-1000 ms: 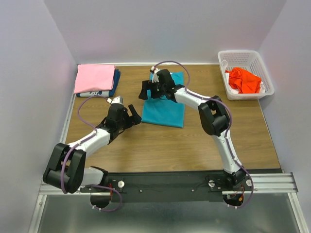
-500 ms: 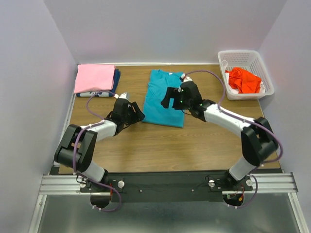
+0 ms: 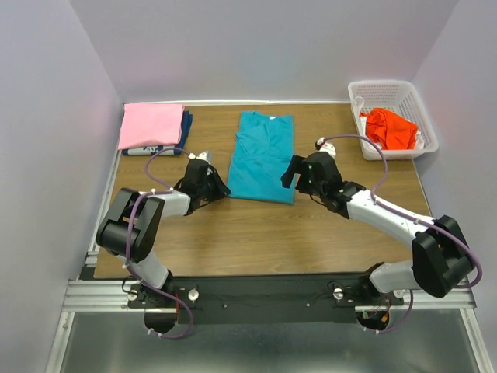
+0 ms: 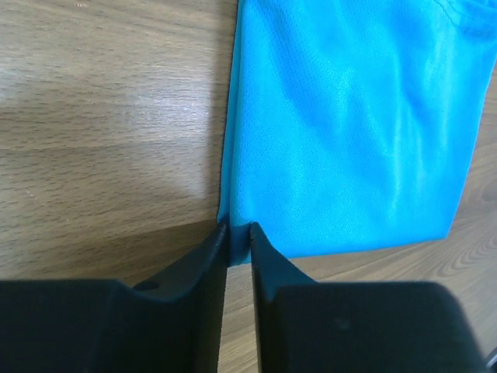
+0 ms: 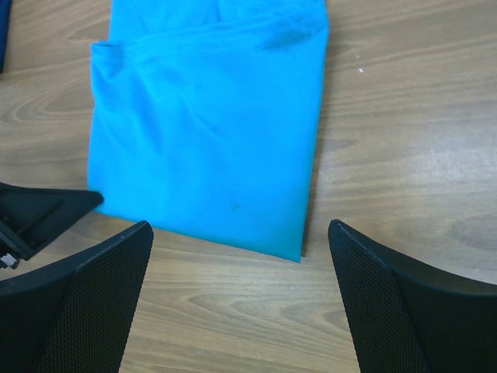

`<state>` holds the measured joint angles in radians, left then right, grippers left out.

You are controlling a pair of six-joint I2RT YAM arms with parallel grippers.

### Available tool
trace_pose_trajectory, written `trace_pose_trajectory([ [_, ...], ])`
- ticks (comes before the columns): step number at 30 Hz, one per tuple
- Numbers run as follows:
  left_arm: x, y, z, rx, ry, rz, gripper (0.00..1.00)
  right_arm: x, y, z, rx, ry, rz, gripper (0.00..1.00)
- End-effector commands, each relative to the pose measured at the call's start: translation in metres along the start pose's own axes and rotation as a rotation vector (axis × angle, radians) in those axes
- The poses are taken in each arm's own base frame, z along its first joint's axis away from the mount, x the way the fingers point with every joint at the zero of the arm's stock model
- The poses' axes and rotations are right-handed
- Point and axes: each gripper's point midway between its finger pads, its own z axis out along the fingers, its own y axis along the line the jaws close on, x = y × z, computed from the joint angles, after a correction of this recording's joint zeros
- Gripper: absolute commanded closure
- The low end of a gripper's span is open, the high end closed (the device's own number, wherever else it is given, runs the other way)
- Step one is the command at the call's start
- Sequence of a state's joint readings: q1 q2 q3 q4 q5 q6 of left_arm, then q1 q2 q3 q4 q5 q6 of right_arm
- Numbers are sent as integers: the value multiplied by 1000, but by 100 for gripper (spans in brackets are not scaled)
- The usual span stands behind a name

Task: Fold and stack the t-shirts
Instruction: Fold the tshirt

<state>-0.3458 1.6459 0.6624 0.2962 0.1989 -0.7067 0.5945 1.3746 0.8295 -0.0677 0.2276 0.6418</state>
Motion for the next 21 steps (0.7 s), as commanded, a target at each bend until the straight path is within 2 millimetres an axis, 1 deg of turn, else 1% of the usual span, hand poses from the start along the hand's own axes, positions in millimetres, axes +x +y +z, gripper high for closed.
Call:
trace_pose_trajectory([
  [1, 9, 3, 1, 7, 35, 7, 78, 11, -21, -3, 71, 2, 29, 0],
  [2, 9, 3, 0, 3, 34, 6, 78, 11, -21, -3, 75, 1, 31, 0],
  [3, 10, 5, 0, -3, 35, 6, 81, 15, -23, -3, 77, 11, 31, 0],
  [4, 10, 6, -2, -7, 32, 6, 87, 16, -24, -4, 78, 14, 34, 0],
  [7, 15, 10, -6, -16, 34, 6, 100, 27, -27, -2, 76, 47, 22, 0],
  [9, 16, 10, -7, -14, 36, 7, 100, 37, -27, -1, 68, 82, 15, 0],
  [12, 16, 11, -9, -17, 28, 8, 100, 58, -28, 4, 47, 162, -4, 0],
  [15, 18, 14, -9, -27, 28, 7, 100, 68, -32, 11, 49, 203, -75, 2],
  [16, 18, 14, -9, -28, 27, 7, 100, 75, -30, 16, 28, 239, -105, 3],
  [17, 18, 14, -9, -28, 29, 7, 100, 78, -26, 17, 14, 256, -104, 4],
  [18, 19, 15, -8, -30, 32, 9, 100, 81, -25, 18, -1, 275, -126, 10],
  [19, 20, 15, -8, -31, 36, 10, 100, 85, -20, 18, -31, 297, -130, 13],
  [21, 20, 16, -8, -35, 36, 8, 100, 89, -19, 20, -42, 314, -148, 19],
])
